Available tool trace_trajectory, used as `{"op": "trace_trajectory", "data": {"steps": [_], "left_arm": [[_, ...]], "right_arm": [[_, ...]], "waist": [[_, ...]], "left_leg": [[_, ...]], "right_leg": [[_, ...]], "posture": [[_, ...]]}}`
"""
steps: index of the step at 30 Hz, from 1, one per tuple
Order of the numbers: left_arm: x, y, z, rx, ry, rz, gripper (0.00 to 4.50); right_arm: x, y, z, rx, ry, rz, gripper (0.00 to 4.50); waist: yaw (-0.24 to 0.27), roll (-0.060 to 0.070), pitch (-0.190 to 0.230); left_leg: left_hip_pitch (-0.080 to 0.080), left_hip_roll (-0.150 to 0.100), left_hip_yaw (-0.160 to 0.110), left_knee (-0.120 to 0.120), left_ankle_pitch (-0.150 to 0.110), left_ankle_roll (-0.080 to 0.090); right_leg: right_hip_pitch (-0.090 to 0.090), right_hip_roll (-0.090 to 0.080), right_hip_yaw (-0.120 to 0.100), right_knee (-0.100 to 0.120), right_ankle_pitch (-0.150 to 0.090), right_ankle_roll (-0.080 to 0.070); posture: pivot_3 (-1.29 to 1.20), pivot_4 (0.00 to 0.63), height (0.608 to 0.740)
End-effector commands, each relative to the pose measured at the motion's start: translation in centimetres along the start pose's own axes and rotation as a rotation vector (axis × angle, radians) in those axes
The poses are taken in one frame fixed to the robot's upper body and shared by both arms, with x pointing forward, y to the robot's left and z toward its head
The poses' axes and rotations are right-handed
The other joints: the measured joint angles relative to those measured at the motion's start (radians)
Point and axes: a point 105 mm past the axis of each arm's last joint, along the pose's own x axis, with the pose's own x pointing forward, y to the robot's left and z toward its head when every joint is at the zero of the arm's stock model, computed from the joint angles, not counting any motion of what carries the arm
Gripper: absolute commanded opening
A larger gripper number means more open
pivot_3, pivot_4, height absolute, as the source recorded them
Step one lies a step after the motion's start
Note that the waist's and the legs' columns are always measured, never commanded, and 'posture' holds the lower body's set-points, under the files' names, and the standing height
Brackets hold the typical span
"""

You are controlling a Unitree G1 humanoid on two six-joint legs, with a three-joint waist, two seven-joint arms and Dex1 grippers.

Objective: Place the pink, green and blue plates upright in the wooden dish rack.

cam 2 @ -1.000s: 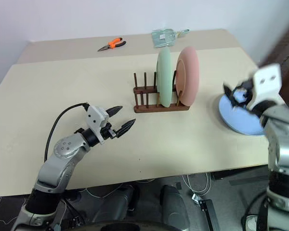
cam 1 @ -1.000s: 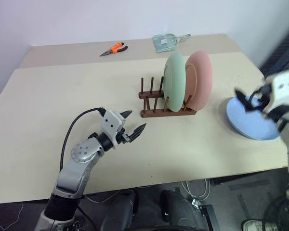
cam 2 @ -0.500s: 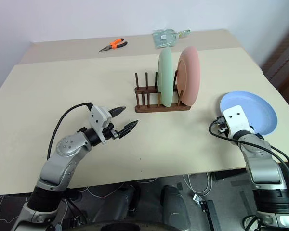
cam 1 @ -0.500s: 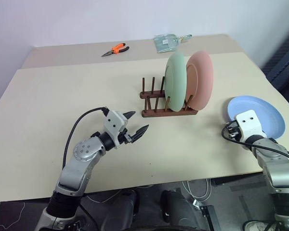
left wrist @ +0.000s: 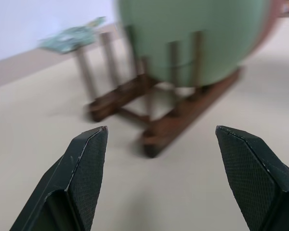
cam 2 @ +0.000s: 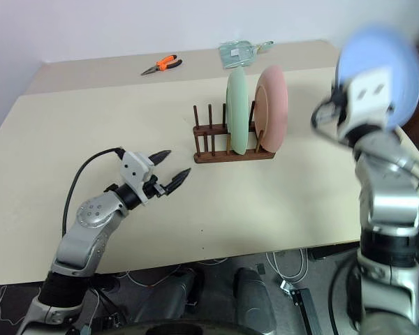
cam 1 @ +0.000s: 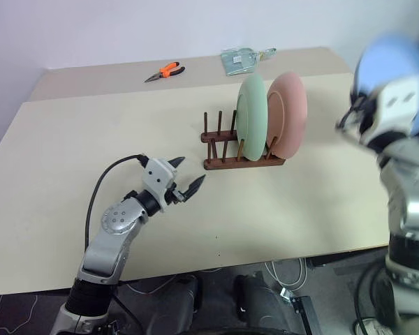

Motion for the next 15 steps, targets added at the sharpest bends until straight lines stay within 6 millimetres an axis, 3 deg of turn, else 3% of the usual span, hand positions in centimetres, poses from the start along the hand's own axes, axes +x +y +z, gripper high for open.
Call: {"op": "trace_trajectory", "data": {"steps": [1, 4, 7, 10, 15], "left_arm": [[-0.3, 2.2, 0.8, 0.065, -0.045, 0.114, 3.68], [-0.7, 3.2, 0.5, 0.088, -0.045, 0.179, 3.68], [-1.6, 4.7, -0.3, 0.114, -0.026, 0.267, 3.68], [-2.5, 5.5, -0.8, 0.126, -0.014, 0.311, 3.68], [-2.8, 4.5, -0.9, 0.113, -0.013, 0.263, 3.68]], "right_arm": [[0.1, 4.0, 5.1, 0.276, -0.172, 0.237, 0.05], [-0.5, 8.3, 7.8, 0.53, -0.248, 0.47, 0.05], [-0.2, 11.4, 8.3, 0.87, -0.246, 0.553, 0.05], [0.0, 14.4, 7.2, 1.113, -0.15, 0.594, 0.05], [1.1, 16.7, 2.4, 1.28, 0.085, 0.492, 0.05]], "waist": [[0.004, -0.002, -0.001], [0.001, -0.002, -0.001], [-0.003, -0.002, -0.001], [-0.005, -0.002, -0.001], [-0.002, -0.002, -0.001]], "left_leg": [[0.0, 0.0, -0.001, 0.0, 0.0, 0.0], [0.0, -0.001, -0.001, 0.001, -0.001, 0.002], [-0.001, -0.002, 0.0, 0.002, -0.001, 0.002], [0.0, -0.001, 0.0, 0.001, -0.001, 0.002], [0.0, -0.002, 0.001, 0.002, -0.001, 0.001]], "right_leg": [[0.0, 0.0, 0.0, 0.0, 0.0, 0.0], [0.002, -0.002, 0.0, -0.002, 0.0, 0.0], [0.001, -0.002, 0.001, -0.002, 0.0, -0.001], [-0.002, -0.002, 0.002, 0.002, 0.0, -0.001], [-0.003, -0.002, 0.002, 0.007, 0.0, -0.001]], "posture": [[0.0, 0.15, 0.729], [0.0, 0.15, 0.729], [0.0, 0.15, 0.729], [0.0, 0.15, 0.729], [0.0, 0.15, 0.729]]}}
